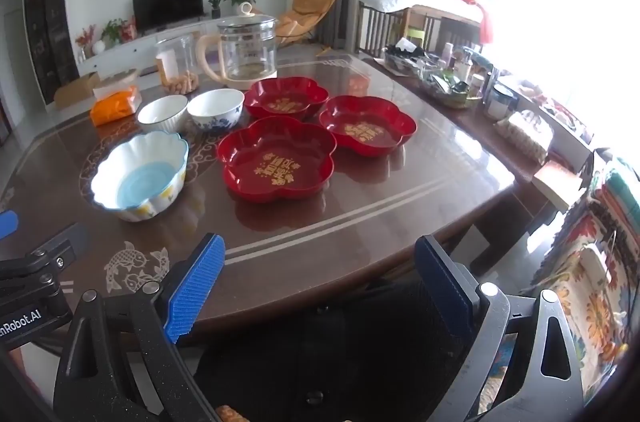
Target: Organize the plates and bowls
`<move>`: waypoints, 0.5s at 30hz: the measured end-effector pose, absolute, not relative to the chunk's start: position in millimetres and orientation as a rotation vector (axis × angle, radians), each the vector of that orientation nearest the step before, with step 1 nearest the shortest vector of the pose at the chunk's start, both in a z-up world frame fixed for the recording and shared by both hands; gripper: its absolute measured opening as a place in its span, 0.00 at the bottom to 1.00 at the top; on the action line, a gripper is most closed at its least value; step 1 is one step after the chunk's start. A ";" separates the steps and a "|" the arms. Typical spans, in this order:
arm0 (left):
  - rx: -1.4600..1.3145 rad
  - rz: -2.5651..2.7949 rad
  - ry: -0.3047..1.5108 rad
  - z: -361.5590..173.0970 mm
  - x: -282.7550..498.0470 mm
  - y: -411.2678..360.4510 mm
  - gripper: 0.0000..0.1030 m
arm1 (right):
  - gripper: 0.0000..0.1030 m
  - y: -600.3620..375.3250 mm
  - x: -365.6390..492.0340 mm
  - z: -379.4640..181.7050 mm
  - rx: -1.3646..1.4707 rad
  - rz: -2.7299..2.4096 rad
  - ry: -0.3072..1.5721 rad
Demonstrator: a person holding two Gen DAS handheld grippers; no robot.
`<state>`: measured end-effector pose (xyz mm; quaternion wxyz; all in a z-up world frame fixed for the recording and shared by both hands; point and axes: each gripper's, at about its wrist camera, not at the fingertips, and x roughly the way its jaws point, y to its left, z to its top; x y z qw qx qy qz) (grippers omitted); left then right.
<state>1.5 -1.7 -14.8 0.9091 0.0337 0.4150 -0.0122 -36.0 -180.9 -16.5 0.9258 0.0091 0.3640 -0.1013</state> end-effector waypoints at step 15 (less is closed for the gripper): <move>0.081 -0.030 0.871 -18.0 0.8 -5.2 1.00 | 0.94 -187.7 -34.2 -19.2 0.026 -0.220 0.756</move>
